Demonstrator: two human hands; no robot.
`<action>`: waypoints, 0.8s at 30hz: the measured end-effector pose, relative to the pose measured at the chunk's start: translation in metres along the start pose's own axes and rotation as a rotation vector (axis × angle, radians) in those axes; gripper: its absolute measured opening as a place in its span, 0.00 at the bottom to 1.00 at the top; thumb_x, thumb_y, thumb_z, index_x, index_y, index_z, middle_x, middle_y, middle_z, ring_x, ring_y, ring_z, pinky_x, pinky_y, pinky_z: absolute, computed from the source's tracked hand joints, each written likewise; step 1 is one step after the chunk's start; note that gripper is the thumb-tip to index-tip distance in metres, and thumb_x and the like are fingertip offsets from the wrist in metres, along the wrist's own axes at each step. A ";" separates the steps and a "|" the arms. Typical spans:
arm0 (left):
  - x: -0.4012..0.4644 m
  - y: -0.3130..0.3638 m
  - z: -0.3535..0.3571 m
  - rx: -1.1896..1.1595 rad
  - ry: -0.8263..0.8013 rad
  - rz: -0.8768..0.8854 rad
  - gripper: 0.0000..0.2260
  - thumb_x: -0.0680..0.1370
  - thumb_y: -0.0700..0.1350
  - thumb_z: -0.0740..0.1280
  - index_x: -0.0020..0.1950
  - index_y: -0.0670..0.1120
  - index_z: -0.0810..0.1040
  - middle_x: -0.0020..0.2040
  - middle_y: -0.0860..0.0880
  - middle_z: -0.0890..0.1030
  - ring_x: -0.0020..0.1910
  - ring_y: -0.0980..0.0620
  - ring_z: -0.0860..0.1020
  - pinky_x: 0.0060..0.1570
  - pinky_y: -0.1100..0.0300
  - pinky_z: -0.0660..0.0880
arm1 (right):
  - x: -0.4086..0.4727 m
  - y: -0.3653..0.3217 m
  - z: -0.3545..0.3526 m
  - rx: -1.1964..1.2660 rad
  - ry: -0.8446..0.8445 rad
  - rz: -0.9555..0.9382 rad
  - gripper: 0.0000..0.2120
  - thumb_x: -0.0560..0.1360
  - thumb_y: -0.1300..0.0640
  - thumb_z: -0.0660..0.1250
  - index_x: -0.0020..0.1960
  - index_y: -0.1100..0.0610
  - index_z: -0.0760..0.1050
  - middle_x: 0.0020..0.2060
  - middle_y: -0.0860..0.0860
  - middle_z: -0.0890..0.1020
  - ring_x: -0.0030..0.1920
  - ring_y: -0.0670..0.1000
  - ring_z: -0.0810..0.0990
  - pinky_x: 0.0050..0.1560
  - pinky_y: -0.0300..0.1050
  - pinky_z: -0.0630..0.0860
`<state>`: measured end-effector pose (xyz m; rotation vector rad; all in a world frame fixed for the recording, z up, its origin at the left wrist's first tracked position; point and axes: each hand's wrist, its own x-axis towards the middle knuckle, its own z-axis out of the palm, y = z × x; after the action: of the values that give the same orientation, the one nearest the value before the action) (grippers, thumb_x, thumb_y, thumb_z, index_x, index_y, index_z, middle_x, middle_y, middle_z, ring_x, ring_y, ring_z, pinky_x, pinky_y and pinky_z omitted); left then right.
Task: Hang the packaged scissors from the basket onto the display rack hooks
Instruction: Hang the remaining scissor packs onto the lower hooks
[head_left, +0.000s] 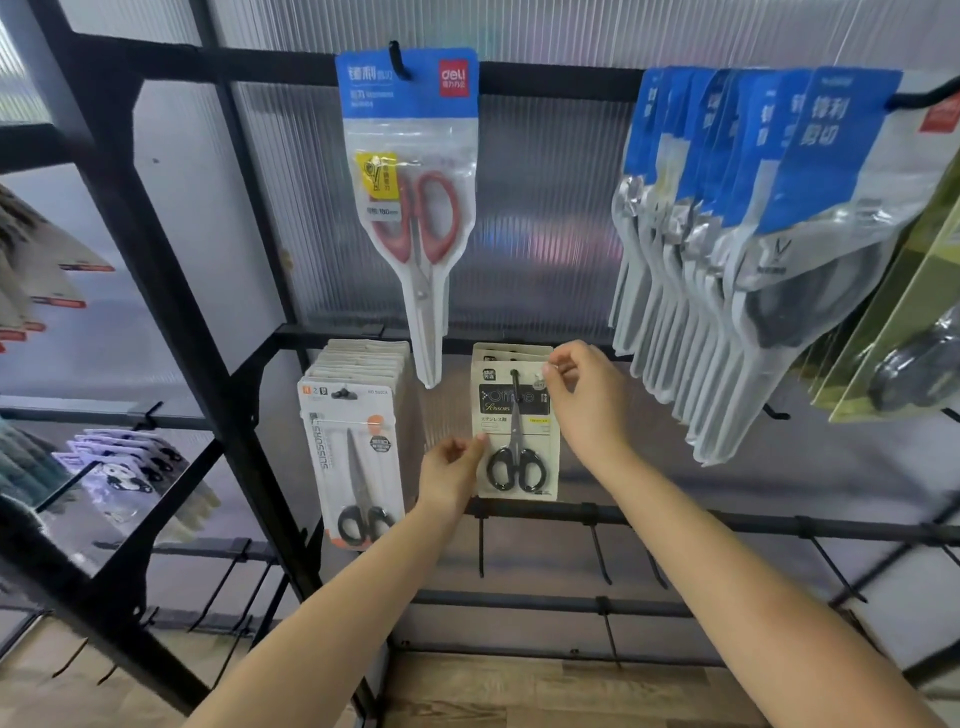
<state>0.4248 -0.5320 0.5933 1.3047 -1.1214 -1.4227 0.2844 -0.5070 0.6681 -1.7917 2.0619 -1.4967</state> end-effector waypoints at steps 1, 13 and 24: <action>0.004 0.001 0.002 0.016 0.009 -0.002 0.10 0.77 0.48 0.68 0.39 0.45 0.72 0.40 0.46 0.78 0.44 0.46 0.77 0.55 0.53 0.73 | 0.002 0.001 0.001 -0.015 0.004 -0.010 0.02 0.77 0.61 0.64 0.48 0.58 0.76 0.44 0.47 0.74 0.42 0.46 0.75 0.38 0.26 0.67; 0.013 0.007 0.007 0.188 0.110 0.044 0.12 0.78 0.49 0.65 0.57 0.43 0.74 0.50 0.49 0.76 0.50 0.51 0.73 0.52 0.58 0.68 | -0.007 0.005 0.001 -0.062 -0.049 -0.004 0.12 0.78 0.60 0.61 0.62 0.59 0.73 0.55 0.51 0.75 0.51 0.47 0.75 0.48 0.35 0.69; -0.077 -0.023 0.003 0.730 -0.218 0.416 0.08 0.80 0.48 0.61 0.52 0.43 0.74 0.49 0.46 0.79 0.51 0.46 0.77 0.47 0.57 0.71 | -0.126 0.014 -0.060 -0.286 -0.079 0.251 0.16 0.80 0.55 0.58 0.66 0.58 0.70 0.61 0.53 0.75 0.60 0.53 0.75 0.57 0.48 0.74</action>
<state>0.4263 -0.4516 0.5866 1.2878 -2.0479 -0.8761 0.2822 -0.3738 0.6235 -1.5622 2.4519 -1.0972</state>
